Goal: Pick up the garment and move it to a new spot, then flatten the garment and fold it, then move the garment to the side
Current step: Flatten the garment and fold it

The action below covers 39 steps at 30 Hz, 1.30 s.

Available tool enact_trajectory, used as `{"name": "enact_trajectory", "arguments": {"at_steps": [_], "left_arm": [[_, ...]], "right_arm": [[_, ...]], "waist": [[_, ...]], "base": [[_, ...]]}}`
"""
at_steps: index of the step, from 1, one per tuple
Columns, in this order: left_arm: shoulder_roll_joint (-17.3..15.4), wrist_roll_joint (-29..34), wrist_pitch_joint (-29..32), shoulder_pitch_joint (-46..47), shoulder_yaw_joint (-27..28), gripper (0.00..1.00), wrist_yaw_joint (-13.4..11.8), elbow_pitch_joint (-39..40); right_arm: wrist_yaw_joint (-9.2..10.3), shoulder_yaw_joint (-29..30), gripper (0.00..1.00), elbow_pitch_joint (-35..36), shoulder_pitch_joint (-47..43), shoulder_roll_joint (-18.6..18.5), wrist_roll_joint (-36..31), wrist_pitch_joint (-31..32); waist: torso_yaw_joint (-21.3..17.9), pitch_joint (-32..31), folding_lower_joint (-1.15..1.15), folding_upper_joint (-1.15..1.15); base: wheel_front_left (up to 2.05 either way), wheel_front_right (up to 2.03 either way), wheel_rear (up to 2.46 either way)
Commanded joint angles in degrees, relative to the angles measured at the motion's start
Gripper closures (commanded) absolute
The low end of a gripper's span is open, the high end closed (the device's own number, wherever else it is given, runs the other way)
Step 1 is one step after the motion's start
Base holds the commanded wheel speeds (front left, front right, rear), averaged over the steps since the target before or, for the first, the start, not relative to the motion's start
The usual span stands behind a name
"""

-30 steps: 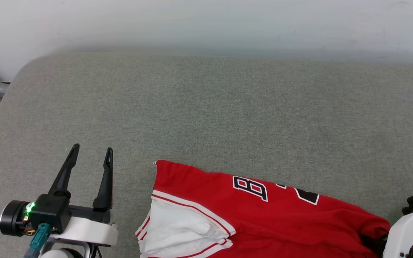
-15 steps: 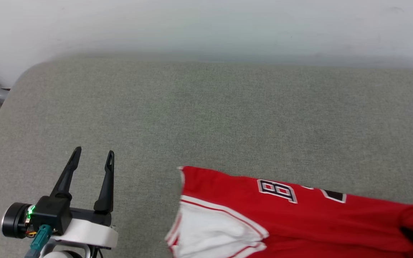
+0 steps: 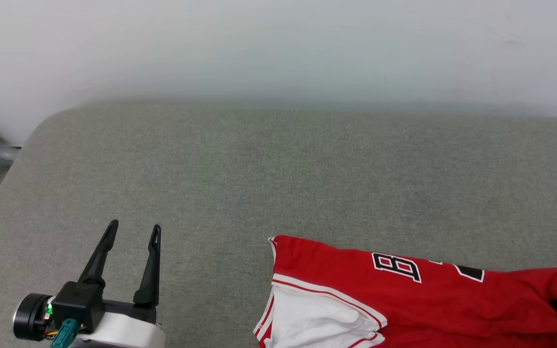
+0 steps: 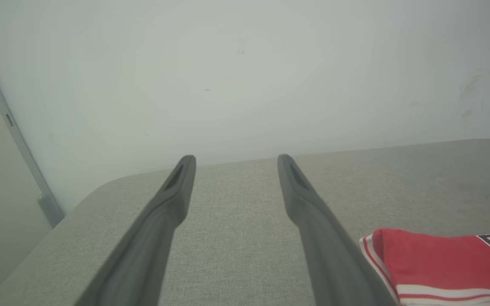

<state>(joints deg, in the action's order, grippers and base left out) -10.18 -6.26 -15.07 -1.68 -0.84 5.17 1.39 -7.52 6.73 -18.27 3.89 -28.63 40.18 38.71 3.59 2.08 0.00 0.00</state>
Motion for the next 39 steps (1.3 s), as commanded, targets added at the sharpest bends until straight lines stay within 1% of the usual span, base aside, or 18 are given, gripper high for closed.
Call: {"name": "enact_trajectory", "arguments": {"at_steps": [1,6,7,8,12,16,21,23,26,29,33,39], "left_arm": [[0.63,0.23,-0.12,-1.02,0.44,0.0,0.32,-0.15],[1.6,-0.05,-0.12,-2.13,1.17,0.0,0.81,-0.01],[1.6,-0.05,-0.12,-2.13,1.17,0.0,0.81,-0.01],[1.79,-0.02,-0.12,-2.31,1.26,0.0,0.81,0.0],[2.36,0.02,-0.12,-2.83,1.85,0.0,1.11,0.15],[2.61,-0.12,-0.12,-2.76,2.52,0.0,1.35,0.27],[2.67,-0.17,-0.12,-2.54,3.17,0.0,1.67,0.22],[2.61,-0.05,-0.12,-2.23,3.62,0.0,1.73,0.18],[2.51,0.09,-0.12,-1.68,4.22,0.0,1.83,0.16],[2.39,0.12,-0.12,-1.5,4.6,0.0,1.96,0.18],[2.39,-0.03,-0.12,-1.53,4.99,0.0,2.05,0.12],[2.7,0.06,-0.12,-1.26,4.78,0.0,2.14,-0.12]], "right_arm": [[0.07,-0.34,1.0,1.89,-1.52,0.6,0.85,2.0],[0.06,-1.05,1.0,9.17,-3.43,2.99,1.41,7.21],[0.06,-1.05,1.0,9.17,-3.43,2.99,1.41,7.21],[0.06,-1.12,1.0,10.85,-3.87,3.92,1.79,8.22],[0.06,-1.46,1.0,17.06,-5.1,8.38,2.74,12.73],[0.06,-2.1,1.0,21.5,-5.49,14.02,2.32,16.47],[0.06,-4.39,1.0,24.03,-4.56,21.38,1.77,19.62],[0.06,-5.25,1.0,24.48,-4.01,23.26,1.67,20.41],[0.06,-6.79,1.0,24.26,-3.45,25.08,1.17,20.61],[0.06,-8.55,1.0,23.32,-2.58,25.73,1.54,19.67],[0.06,-11.39,1.0,19.79,-1.76,25.84,3.75,15.5],[0.06,-15.4,1.0,12.26,0.68,25.84,6.28,8.18]], "waist": [[0.02,-1.52,0.0,0.0],[0.3,-3.1,0.0,0.0],[0.3,-3.1,0.0,0.0],[0.43,-3.29,0.0,0.0],[1.08,-3.73,0.0,0.0],[1.92,-3.87,0.0,0.0],[2.97,-3.77,0.0,0.0],[3.39,-3.66,0.0,0.0],[3.97,-3.63,0.0,0.0],[4.52,-3.5,0.0,0.0],[5.27,-3.3,0.0,0.0],[6.33,-2.64,0.0,0.0]], "base": [[0.0,0.0,0.0],[0.0,0.0,0.0],[0.0,0.0,0.0],[0.0,0.0,0.0],[0.0,0.0,0.0],[0.0,0.0,0.0],[0.0,0.0,0.0],[0.0,0.0,0.0],[0.0,0.0,0.0],[0.0,0.0,0.0],[0.0,0.0,0.0],[0.0,0.0,0.0]]}}
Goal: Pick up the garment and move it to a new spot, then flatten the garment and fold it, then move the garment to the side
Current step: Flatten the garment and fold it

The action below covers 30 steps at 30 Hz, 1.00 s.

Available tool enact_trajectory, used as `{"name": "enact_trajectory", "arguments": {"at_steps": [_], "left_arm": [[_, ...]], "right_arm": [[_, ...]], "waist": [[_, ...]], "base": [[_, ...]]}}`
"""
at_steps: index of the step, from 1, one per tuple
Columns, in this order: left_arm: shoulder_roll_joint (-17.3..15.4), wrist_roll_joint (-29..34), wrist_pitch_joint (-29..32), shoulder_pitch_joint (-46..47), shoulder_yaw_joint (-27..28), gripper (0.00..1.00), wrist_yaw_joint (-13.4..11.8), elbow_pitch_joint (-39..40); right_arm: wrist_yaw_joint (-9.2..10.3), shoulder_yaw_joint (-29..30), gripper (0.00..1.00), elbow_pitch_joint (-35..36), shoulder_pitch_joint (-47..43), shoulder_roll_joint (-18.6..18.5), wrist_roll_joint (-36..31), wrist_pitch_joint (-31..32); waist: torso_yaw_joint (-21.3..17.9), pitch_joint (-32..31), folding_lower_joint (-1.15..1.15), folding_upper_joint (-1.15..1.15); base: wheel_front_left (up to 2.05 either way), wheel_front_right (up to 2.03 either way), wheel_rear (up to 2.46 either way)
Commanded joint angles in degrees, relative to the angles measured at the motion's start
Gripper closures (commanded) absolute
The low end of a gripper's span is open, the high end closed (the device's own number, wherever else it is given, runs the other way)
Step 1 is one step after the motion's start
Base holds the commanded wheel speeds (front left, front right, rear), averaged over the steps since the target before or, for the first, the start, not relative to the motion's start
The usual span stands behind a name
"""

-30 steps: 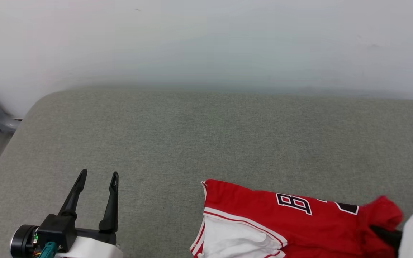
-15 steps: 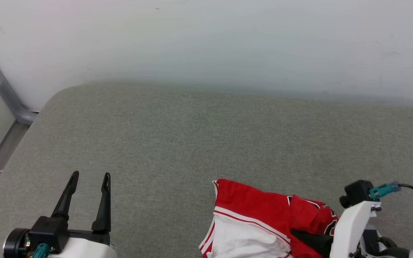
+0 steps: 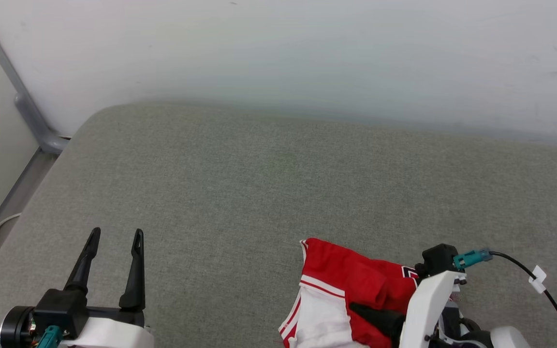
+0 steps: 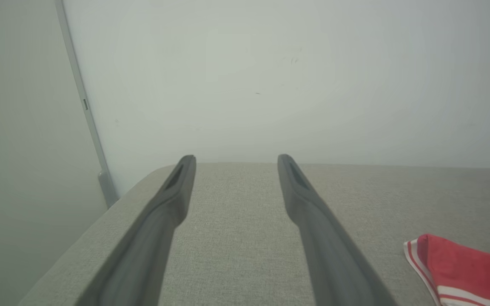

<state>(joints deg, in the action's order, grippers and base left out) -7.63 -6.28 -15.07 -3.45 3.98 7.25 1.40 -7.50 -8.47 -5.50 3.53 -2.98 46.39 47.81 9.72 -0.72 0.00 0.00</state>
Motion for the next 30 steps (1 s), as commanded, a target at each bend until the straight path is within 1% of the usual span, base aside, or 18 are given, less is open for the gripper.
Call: {"name": "enact_trajectory", "arguments": {"at_steps": [1,6,10,11,12,16,22,24,27,30], "left_arm": [[0.15,0.02,-0.12,0.56,0.0,0.0,0.08,-0.15],[0.32,0.05,-0.12,0.9,-0.24,0.0,0.14,-0.35],[0.36,0.05,-0.12,1.27,-0.38,0.0,0.19,-0.56],[0.38,0.08,-0.12,1.37,-0.47,0.0,0.17,-0.66],[0.37,0.12,-0.12,1.45,-0.51,0.0,0.18,-0.73],[0.22,0.07,-0.12,1.31,-0.43,0.0,0.21,-1.05],[0.0,0.33,-0.12,0.56,-0.34,0.0,0.23,-1.28],[0.04,0.49,-0.12,0.34,-0.62,0.0,0.24,-1.2],[0.22,0.53,-0.12,0.25,-0.85,0.0,0.25,-1.06],[0.44,0.57,-0.12,0.15,-1.24,0.0,0.25,-0.77]], "right_arm": [[0.03,-0.41,1.0,-1.95,1.72,0.19,0.39,-2.41],[0.03,-1.81,1.0,-9.6,5.21,0.18,2.53,-9.01],[0.03,-3.73,1.0,-15.35,7.82,0.18,3.09,-12.86],[0.03,-4.51,0.78,-16.32,8.52,0.19,2.77,-13.67],[0.03,-5.19,0.0,-17.23,9.1,0.2,2.69,-14.38],[0.03,-8.55,0.0,-19.28,10.71,0.2,4.31,-16.46],[0.03,-13.8,0.0,-17.8,12.2,0.18,10.5,-17.88],[0.03,-15.03,0.0,-17.35,12.81,0.17,11.19,-18.45],[0.03,-14.83,0.0,-17.02,14.15,0.16,10.11,-19.29],[0.03,-12.65,0.0,-16.24,16.25,0.17,4.75,-20.8]], "waist": [[0.34,0.28,0.0,0.0],[1.02,0.94,0.0,0.0],[1.39,1.49,0.0,0.0],[1.45,1.62,0.0,0.0],[1.49,1.71,0.0,0.0],[1.36,1.54,0.0,0.0],[0.39,0.38,0.0,0.0],[-0.05,-0.02,0.0,0.0],[-0.8,-0.46,0.0,0.0],[-1.78,-0.61,0.0,0.0]], "base": [[0.0,0.0,0.0],[0.0,0.0,0.0],[0.0,0.0,0.0],[0.0,0.0,0.0],[0.0,0.0,0.0],[0.0,0.0,0.0],[0.0,0.0,0.0],[0.0,0.0,0.0],[0.0,0.0,0.0],[0.0,0.0,0.0]]}}
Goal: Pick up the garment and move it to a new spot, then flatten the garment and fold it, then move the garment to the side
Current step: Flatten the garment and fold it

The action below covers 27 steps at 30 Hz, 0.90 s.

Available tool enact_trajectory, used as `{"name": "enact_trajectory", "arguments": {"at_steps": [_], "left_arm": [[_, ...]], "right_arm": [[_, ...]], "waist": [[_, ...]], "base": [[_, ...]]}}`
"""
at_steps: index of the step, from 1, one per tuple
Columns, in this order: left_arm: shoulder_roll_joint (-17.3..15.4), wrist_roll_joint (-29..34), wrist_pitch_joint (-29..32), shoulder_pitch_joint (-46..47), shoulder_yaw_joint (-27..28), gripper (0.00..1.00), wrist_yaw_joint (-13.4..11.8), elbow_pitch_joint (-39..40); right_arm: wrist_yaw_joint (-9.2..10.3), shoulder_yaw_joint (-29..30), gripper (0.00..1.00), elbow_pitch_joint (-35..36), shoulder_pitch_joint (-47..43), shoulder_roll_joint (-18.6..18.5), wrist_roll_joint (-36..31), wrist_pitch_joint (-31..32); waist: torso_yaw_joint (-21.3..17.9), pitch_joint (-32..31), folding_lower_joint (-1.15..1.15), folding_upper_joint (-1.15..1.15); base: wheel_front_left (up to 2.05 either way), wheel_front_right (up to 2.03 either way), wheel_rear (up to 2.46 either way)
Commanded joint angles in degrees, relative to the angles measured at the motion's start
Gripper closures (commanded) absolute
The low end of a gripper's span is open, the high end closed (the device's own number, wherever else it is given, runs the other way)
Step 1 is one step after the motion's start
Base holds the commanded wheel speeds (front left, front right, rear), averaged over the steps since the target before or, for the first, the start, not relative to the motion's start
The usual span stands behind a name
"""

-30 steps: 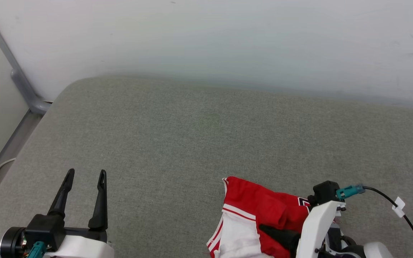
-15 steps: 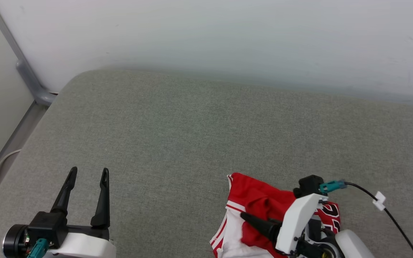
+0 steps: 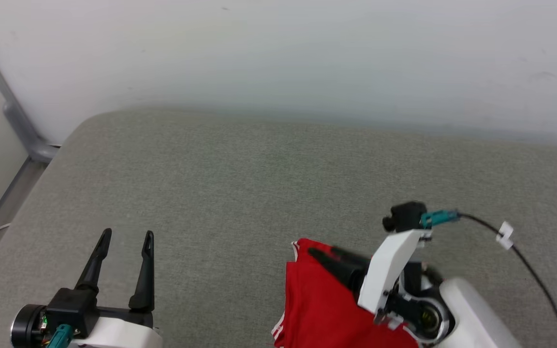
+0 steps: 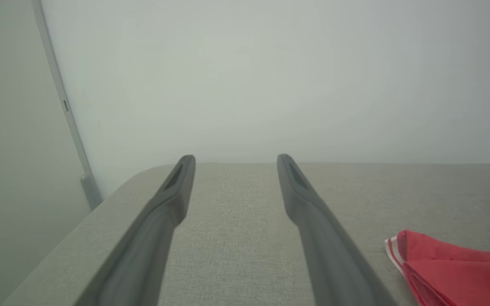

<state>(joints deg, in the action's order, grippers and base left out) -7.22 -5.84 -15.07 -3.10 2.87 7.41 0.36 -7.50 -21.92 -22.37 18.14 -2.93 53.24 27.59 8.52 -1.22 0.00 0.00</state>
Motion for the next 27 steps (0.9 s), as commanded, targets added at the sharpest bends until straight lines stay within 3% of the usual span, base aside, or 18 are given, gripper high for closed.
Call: {"name": "enact_trajectory", "arguments": {"at_steps": [1,7,13,18,27], "left_arm": [[0.12,0.1,-0.12,-0.24,-0.25,0.0,0.09,0.39],[0.62,-0.12,-0.12,0.51,-1.47,0.0,0.1,0.86],[1.15,-0.44,-0.12,1.26,-2.32,0.0,0.1,1.13],[1.39,-0.82,-0.12,1.71,-3.07,0.0,0.1,1.32],[1.36,-1.58,-0.12,-0.46,-4.02,0.0,0.1,1.35]], "right_arm": [[0.03,1.48,0.0,1.32,2.31,0.06,-5.18,-1.13],[0.03,3.96,0.0,8.99,3.88,-6.8,-20.52,-5.83],[0.04,8.74,0.0,14.48,0.45,-16.17,-31.6,-16.17],[0.04,14.74,0.0,17.03,-4.22,-17.39,-34.43,-23.9],[0.04,22.34,0.0,22.28,-14.42,-12.25,-37.18,-34.08]], "waist": [[-0.95,-0.11,0.0,0.0],[-3.18,0.46,0.0,0.0],[-5.56,1.46,0.0,0.0],[-6.56,2.23,0.0,0.0],[-7.4,2.46,0.0,0.0]], "base": [[0.0,0.0,0.0],[0.0,0.0,0.0],[0.0,0.0,0.0],[0.0,0.0,0.0],[0.0,0.0,0.0]]}}
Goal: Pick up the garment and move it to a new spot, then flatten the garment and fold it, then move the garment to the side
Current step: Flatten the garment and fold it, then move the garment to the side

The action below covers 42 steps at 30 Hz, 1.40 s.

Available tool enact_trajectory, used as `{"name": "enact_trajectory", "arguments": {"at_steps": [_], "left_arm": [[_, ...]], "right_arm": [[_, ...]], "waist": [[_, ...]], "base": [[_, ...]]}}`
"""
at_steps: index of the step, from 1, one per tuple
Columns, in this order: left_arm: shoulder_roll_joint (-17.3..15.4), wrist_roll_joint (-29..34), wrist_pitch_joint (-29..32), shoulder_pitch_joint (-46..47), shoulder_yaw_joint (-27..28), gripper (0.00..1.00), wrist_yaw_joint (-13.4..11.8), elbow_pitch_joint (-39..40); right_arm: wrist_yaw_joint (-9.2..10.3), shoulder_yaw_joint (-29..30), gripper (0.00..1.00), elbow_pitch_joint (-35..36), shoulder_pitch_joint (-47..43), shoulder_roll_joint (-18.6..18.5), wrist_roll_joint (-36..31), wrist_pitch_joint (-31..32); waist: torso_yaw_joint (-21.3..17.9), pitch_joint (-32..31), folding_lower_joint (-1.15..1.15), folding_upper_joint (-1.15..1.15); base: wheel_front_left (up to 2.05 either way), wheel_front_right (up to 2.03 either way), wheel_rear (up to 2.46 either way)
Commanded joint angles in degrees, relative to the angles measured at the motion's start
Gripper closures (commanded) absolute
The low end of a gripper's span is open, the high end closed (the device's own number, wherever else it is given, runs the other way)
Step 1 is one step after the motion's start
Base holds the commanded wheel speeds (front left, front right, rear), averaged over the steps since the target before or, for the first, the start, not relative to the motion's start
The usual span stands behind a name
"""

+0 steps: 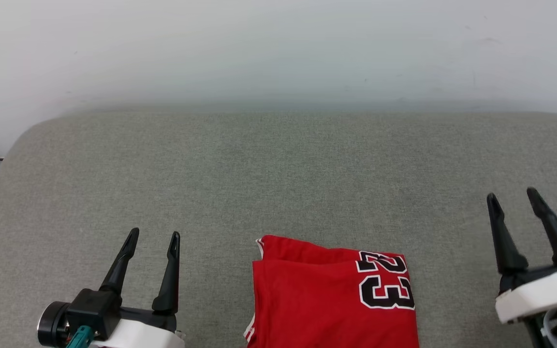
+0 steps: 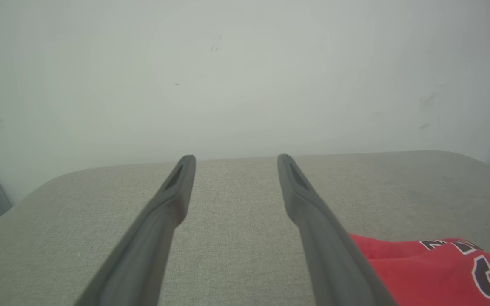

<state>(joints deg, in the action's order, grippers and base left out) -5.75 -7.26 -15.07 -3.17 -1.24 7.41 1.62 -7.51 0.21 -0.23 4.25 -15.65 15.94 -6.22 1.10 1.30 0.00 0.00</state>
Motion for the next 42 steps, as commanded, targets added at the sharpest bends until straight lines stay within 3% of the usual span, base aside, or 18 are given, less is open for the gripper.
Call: {"name": "enact_trajectory", "arguments": {"at_steps": [1,10,21,26,32,36,42], "left_arm": [[-0.01,-0.44,-0.12,-0.58,0.01,0.0,0.1,0.08],[0.64,-0.94,-0.12,-1.74,-0.72,0.0,0.11,-0.58],[0.43,-0.47,-0.12,-1.42,-1.0,0.0,0.11,-0.4],[0.08,-0.28,-0.12,-0.9,-1.16,0.0,0.11,-0.69],[-0.09,-0.85,-0.12,0.63,-1.24,0.0,0.11,-0.76],[-0.29,-0.5,-0.12,2.12,-1.67,0.0,0.11,-0.9],[-0.48,-0.26,-0.12,4.04,-2.85,0.0,0.11,-1.31]], "right_arm": [[0.05,0.62,0.0,0.31,-1.76,1.51,0.01,-1.17],[0.05,3.0,0.0,-1.26,-7.29,7.15,-2.08,-4.87],[0.05,1.44,0.0,-2.18,-7.48,6.96,-0.31,-2.42],[0.05,-2.59,0.0,-0.11,-6.23,3.48,3.98,9.5],[0.04,-5.67,0.0,2.96,-5.6,-0.55,8.3,34.2],[0.04,-4.55,0.0,5.05,-4.88,0.97,9.72,47.98],[0.04,-2.79,0.0,4.48,-2.95,4.51,7.69,59.27]], "waist": [[0.03,-0.18,0.0,0.0],[0.03,-1.23,0.0,0.0],[0.21,-1.07,0.0,0.0],[0.51,0.25,0.0,0.0],[1.17,2.89,0.0,0.0],[2.21,4.9,0.0,0.0],[4.45,7.34,0.0,0.0]], "base": [[0.0,0.0,0.0],[0.0,0.0,0.0],[0.0,0.0,0.0],[0.0,0.0,0.0],[0.0,0.0,0.0],[0.0,0.0,0.0],[0.0,0.0,0.0]]}}
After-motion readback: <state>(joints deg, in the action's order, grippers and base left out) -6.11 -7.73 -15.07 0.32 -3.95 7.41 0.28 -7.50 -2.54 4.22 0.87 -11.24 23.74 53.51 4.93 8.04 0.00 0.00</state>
